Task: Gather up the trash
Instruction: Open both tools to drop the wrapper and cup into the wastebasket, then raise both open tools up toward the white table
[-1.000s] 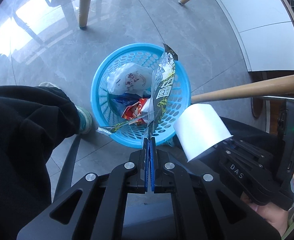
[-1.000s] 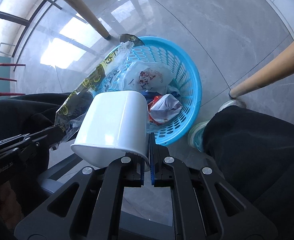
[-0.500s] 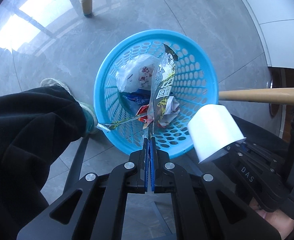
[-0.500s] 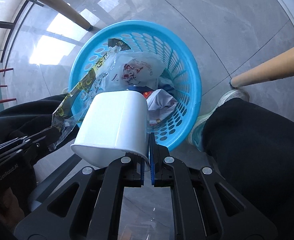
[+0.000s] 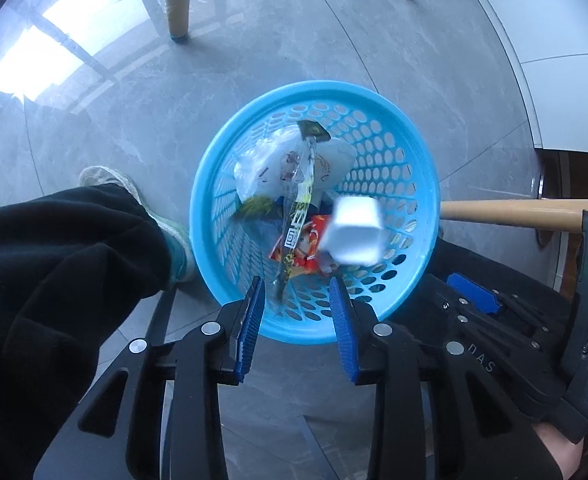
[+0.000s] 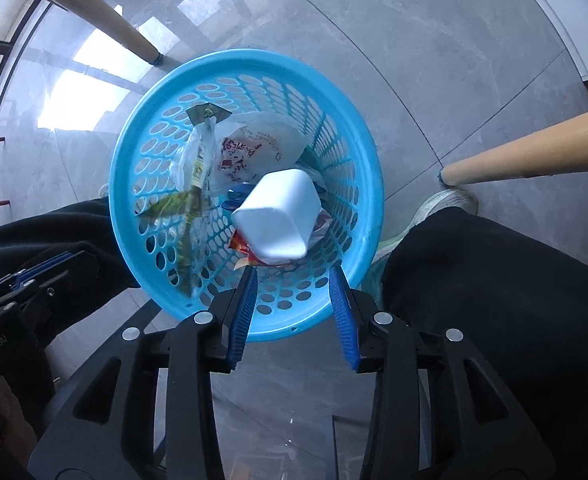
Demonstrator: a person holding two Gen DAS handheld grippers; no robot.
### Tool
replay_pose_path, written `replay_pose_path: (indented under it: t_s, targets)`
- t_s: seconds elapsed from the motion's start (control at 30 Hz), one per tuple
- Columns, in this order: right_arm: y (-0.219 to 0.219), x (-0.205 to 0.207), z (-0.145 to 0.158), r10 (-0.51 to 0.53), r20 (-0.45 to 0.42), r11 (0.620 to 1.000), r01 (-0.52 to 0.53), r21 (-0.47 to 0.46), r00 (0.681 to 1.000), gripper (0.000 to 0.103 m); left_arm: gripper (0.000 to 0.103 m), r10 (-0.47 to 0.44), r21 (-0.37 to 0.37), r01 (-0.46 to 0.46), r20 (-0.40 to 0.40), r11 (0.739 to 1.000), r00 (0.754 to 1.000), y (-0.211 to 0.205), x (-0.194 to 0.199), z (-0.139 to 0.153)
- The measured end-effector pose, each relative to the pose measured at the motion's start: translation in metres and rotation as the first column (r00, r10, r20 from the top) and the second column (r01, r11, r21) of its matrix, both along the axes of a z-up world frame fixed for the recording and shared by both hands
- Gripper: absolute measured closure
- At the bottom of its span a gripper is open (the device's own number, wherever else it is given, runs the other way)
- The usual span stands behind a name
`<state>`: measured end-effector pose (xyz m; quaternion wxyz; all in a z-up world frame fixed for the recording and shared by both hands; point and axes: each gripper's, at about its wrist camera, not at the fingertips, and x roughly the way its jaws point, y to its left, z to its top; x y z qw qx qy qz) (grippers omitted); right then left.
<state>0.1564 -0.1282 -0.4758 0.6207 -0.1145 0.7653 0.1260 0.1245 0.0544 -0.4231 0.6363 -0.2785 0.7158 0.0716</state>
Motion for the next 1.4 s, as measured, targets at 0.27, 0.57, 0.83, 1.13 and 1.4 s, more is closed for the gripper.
replay_pose_path:
  t_s: [0.27, 0.57, 0.83, 1.13, 1.4]
  targets:
    - [0.0, -0.009, 0.018, 0.011, 0.018, 1.0, -0.011, 0.001, 1.0, 0.067, 0.071, 0.031, 0.053, -0.032, 0.026, 0.998, 0.999, 0.014, -0.007, 0.021]
    - [0.024, -0.038, 0.081, 0.18, 0.213, 0.983, -0.183, -0.004, 0.96, 0.058, 0.066, 0.037, 0.073, -0.046, 0.122, 0.996, 0.992, 0.017, -0.023, 0.064]
    - [0.021, -0.06, 0.132, 0.228, 0.332, 0.97, -0.242, 0.001, 0.915, 0.048, 0.058, 0.001, 0.171, -0.043, 0.235, 0.984, 0.972, 0.015, -0.038, 0.113]
    - [0.008, -0.079, 0.176, 0.205, 0.358, 0.966, -0.247, 0.076, 0.911, 0.044, 0.047, -0.061, 0.214, -0.008, 0.314, 0.977, 0.947, 0.007, -0.068, 0.163]
    - [-0.012, -0.11, 0.225, 0.214, 0.43, 0.95, -0.29, 0.119, 0.877, 0.038, 0.036, -0.13, 0.272, 0.019, 0.393, 0.962, 0.91, -0.001, -0.093, 0.205]
